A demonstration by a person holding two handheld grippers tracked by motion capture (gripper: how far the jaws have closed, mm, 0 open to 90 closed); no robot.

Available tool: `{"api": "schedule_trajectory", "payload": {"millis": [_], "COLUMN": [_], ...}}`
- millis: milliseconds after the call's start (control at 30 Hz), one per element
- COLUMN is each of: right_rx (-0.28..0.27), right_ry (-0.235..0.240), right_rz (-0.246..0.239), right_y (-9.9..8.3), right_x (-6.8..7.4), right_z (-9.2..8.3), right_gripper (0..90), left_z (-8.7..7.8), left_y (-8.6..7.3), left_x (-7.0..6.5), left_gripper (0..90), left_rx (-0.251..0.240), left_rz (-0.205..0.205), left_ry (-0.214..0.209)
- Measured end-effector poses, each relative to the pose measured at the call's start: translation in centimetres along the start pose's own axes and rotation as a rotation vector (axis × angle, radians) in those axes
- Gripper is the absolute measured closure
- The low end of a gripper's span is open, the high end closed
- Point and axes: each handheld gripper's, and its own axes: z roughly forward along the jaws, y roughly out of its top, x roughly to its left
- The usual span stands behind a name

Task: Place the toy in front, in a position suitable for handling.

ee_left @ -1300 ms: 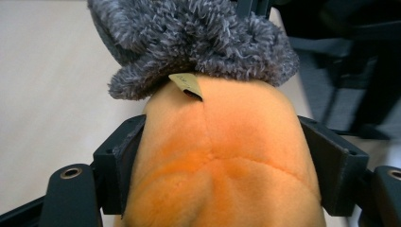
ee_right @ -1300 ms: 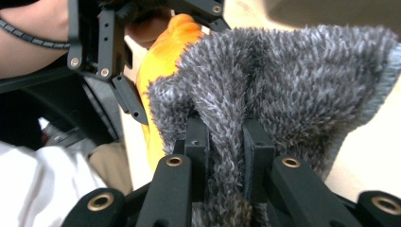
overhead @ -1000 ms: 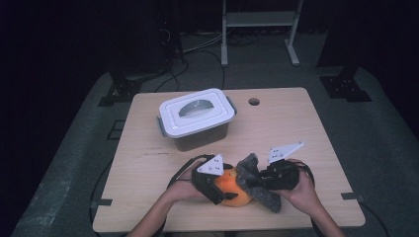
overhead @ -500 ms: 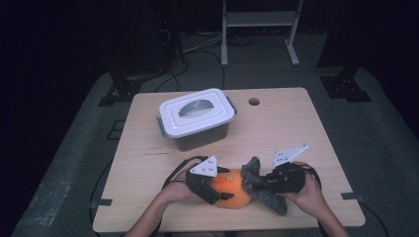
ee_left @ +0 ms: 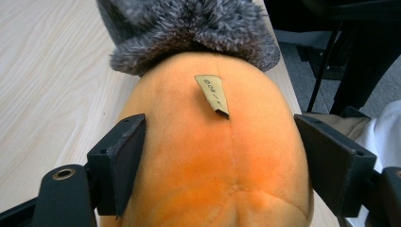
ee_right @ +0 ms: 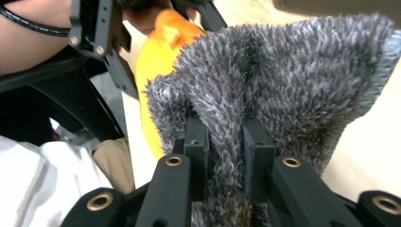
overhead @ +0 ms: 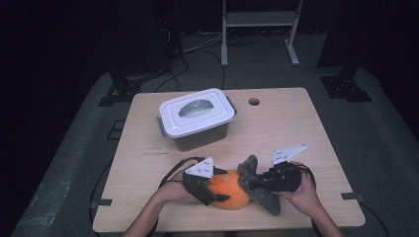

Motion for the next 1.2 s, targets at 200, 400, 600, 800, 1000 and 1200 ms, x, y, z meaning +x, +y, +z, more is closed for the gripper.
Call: {"api": "schedule_trajectory", "payload": {"millis": [200,400,600,800,1000,1200], "right_rx": [0.007,-0.059,-0.045,0.003,-0.078,-0.04], "right_ry": [-0.004,0.014,0.032,-0.006,0.024,0.03], "right_rz": [0.085,0.048,0.061,0.126,0.079,0.095], "right_y": [-1.6,-0.1,-0.3,-1.8,-0.1,-0.7], "right_x": [-1.7,-0.4,-0.9,-2.5,-1.4,-1.9], "right_z": [-0.3,-0.6,0.1,-0.1,-0.3,0.5], "right_gripper": [74.5,74.6,74.6,74.6,74.5,74.5], "left_z": [-0.3,-0.2,-0.4,-0.7,-0.9,-1.3], "left_y": [-0.4,-0.5,-0.7,-1.2,-1.4,-1.8], "left_x": [0.2,0.3,0.5,0.9,1.0,1.4], "left_gripper": [19.2,17.3,17.1,17.1,17.1,17.2], "left_rx": [-0.017,-0.021,-0.017,-0.035,-0.037,-0.033], "left_rz": [-0.027,-0.029,-0.032,-0.054,-0.051,-0.054], "left_ry": [-0.004,-0.012,-0.017,-0.031,-0.045,-0.057]}}
